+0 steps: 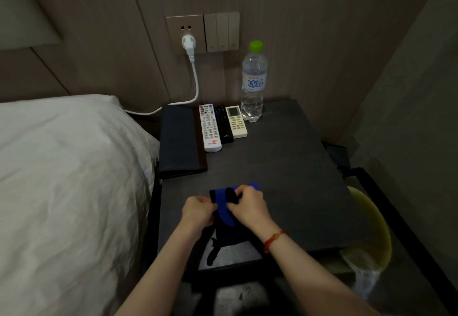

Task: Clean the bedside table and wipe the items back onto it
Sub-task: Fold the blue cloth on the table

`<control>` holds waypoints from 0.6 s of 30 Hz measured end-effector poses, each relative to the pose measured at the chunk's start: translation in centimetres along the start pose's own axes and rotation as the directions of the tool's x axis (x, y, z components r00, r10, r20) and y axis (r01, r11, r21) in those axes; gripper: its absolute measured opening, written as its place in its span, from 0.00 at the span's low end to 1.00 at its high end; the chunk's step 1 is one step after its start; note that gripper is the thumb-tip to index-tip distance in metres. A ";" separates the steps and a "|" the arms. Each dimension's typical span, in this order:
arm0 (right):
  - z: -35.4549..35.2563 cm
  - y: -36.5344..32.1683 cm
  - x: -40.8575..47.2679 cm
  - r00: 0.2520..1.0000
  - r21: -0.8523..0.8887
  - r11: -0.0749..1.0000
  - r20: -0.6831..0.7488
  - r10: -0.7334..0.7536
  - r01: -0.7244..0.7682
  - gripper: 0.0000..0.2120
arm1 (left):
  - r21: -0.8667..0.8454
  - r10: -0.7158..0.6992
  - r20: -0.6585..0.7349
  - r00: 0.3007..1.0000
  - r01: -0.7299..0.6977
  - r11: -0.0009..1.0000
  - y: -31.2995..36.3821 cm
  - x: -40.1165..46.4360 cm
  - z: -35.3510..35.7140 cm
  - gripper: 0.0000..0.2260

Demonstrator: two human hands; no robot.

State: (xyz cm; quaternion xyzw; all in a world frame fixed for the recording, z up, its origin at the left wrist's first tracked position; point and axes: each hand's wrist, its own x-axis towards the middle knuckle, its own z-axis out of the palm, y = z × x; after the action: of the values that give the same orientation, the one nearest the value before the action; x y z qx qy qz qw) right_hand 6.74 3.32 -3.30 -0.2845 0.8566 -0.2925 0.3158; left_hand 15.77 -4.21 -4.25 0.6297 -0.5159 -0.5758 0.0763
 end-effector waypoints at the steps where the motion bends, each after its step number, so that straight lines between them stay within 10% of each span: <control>1: 0.3 0.0 0.1 1.000 0.019 1.000 0.006 -0.007 0.006 0.11 | -0.005 0.004 0.001 1.000 -0.004 1.000 0.0 0.0 0.0 0.10; 11: 1.5 0.2 -0.5 0.984 0.165 0.979 0.113 -0.141 0.121 0.15 | -0.008 0.033 -0.009 0.999 -0.033 0.999 0.1 -0.4 -0.1 0.12; 18: -1.9 2.8 0.3 0.985 -0.034 0.999 -0.173 -0.001 -0.005 0.14 | 0.095 0.054 0.060 0.997 -0.060 0.994 0.5 -1.2 -0.3 0.08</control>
State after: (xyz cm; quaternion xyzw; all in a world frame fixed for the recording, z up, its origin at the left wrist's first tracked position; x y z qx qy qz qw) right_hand 4.32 5.57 -4.15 -0.2626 0.8859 -0.3012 0.2357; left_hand 15.94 -3.65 -3.05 0.6008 -0.5629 -0.5657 0.0473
